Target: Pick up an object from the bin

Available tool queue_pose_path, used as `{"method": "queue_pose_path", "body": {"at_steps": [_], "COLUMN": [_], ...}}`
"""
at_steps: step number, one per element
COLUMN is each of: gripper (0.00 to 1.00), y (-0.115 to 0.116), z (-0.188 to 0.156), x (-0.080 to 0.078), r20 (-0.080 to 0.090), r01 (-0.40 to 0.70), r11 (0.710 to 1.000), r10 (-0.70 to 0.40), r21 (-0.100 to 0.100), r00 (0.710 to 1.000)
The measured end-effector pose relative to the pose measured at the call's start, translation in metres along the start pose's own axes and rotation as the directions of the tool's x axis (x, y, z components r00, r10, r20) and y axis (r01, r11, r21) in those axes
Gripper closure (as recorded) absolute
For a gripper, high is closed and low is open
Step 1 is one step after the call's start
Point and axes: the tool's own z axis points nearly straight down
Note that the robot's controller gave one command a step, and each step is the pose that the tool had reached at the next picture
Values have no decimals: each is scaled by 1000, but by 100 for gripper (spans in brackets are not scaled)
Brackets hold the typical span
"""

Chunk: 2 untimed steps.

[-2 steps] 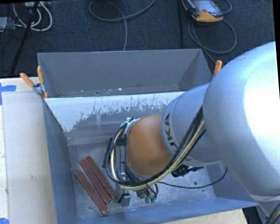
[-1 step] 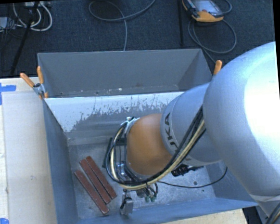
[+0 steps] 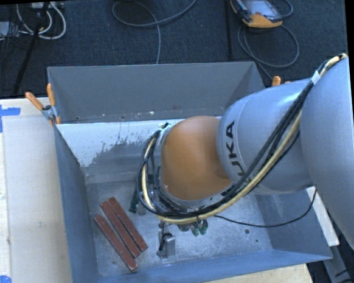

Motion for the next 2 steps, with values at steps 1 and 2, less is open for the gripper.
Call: {"method": "queue_pose_path", "body": {"at_steps": [1,2], "gripper": [0,100], "y": [47,47], "z": [76,73], "x": [-8,-8], "r20": [-3,-6], "r01": [137,134], "r11": [991,991], "r10": [-137,-134], "r21": [-1,-2], "r00": [991,991]}}
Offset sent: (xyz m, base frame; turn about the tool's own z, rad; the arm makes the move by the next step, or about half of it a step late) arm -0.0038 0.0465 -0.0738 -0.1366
